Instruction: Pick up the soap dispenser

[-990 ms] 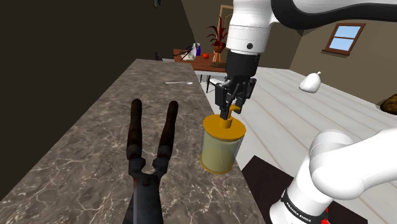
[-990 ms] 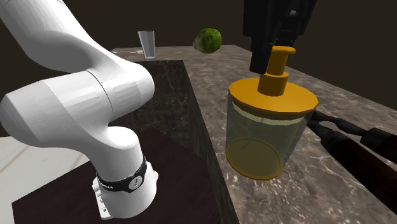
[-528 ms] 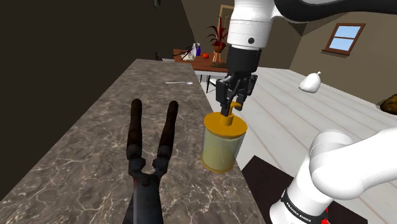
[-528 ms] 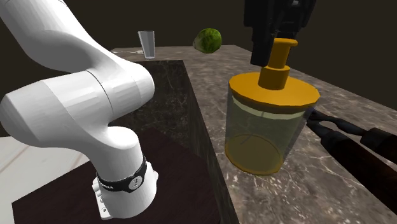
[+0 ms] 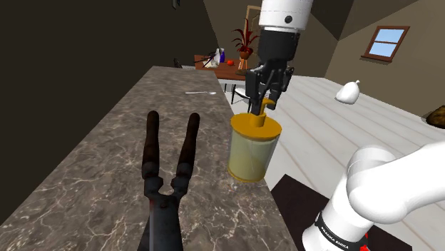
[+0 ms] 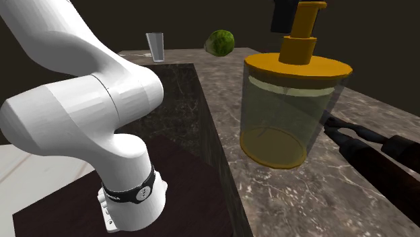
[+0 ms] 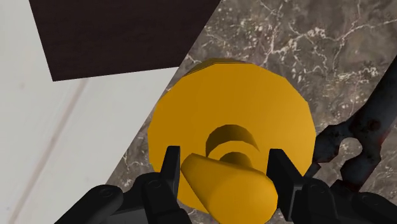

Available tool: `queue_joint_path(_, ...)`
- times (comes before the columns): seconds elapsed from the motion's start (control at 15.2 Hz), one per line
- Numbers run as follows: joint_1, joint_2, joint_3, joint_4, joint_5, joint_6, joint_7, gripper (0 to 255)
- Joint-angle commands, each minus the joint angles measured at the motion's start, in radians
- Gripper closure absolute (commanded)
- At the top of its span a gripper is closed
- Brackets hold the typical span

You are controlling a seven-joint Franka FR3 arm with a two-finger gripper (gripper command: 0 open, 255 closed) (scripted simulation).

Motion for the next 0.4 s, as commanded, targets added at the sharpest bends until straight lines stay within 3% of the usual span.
queue_joint_path(0.0,-0.002,0.012,-0.002,0.038,-0.003,-0.025,0.002,255)
queue_joint_path(0.33,-0.006,0.030,-0.006,0.093,-0.009,-0.063,0.005,255)
